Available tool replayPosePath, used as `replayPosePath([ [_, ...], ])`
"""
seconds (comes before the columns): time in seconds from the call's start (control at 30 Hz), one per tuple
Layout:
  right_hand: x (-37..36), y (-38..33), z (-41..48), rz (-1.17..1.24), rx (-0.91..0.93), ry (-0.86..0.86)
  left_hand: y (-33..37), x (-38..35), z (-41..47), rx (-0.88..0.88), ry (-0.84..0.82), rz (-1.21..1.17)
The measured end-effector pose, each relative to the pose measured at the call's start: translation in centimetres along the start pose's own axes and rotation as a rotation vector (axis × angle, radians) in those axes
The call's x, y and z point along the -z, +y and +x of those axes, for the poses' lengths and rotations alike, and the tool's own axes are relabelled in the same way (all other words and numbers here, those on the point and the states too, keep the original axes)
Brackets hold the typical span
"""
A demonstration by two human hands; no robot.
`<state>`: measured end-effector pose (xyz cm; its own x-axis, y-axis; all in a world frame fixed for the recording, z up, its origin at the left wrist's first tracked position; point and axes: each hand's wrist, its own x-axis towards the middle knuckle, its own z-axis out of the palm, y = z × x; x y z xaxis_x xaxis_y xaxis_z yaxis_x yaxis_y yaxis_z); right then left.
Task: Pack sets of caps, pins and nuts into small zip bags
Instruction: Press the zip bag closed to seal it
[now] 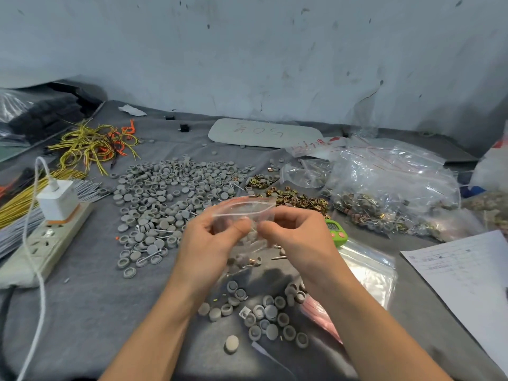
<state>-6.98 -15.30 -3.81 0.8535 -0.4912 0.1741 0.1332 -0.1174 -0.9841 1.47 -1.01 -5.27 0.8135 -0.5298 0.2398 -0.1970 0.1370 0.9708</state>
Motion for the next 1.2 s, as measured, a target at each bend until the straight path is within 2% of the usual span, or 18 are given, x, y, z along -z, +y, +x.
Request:
replayPosePath([
  [0.1,0.7,-0.4,0.1,0.055,-0.028,0.085,0.2,0.4,0.3,-0.025,0.132,-0.096],
  [0.47,1.4,-1.2,0.2,0.108,-0.007,0.086,0.6,0.7,0.4,-0.051,0.242,-0.213],
  [0.87,1.2,-1.6,0.2,0.223,-0.065,0.087,0.9,0.6,0.1,0.02,0.246,-0.177],
  [1.07,1.0,-1.1,0.3,0.161,-0.07,0.028,0.5,0.4,0.0,-0.009,0.294,-0.097],
  [1.2,0.6,-0.9,0.1,0.095,-0.018,-0.005,0.5,0.2,-0.5,-0.043,0.212,-0.035],
])
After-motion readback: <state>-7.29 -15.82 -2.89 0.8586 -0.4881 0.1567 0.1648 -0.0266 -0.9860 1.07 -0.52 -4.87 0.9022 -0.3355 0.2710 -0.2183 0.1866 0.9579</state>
